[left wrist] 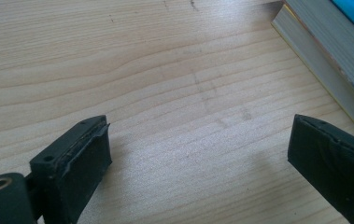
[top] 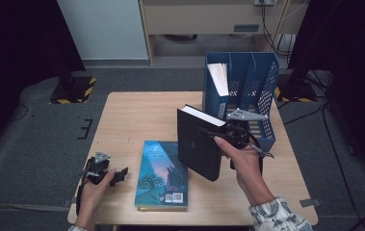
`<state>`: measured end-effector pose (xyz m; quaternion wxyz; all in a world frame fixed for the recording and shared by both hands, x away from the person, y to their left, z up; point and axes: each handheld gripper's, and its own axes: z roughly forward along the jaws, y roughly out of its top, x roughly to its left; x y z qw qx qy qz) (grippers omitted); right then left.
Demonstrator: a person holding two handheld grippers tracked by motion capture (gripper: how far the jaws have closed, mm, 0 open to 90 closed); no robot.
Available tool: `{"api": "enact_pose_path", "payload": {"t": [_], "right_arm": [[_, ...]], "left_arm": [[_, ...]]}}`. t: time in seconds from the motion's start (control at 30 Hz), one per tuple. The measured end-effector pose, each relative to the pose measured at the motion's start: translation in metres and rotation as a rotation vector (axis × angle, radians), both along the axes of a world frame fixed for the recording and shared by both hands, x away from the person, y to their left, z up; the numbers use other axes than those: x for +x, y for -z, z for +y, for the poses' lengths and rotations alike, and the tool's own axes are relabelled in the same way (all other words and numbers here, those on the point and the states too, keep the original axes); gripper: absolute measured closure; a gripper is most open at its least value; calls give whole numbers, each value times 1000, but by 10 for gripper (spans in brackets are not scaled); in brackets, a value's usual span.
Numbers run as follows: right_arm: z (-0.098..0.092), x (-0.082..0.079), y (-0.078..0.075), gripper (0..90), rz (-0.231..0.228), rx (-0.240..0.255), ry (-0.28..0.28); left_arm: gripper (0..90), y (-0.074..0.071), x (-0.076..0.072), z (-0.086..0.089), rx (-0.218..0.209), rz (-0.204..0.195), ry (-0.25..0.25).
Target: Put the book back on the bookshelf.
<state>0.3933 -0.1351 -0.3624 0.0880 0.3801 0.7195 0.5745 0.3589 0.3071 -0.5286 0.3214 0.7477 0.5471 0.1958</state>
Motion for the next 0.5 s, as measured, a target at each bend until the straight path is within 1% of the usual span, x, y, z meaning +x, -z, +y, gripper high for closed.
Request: {"api": "enact_pose_path", "payload": {"t": [0.23,0.5], "right_arm": [[-18,-8,4,528,2,-2,11],[-42,-17,6,529,6,-4,41]], "left_arm": [[53,0,0,0,0,5,3],[53,1,0,-2,0,15,11]]}}
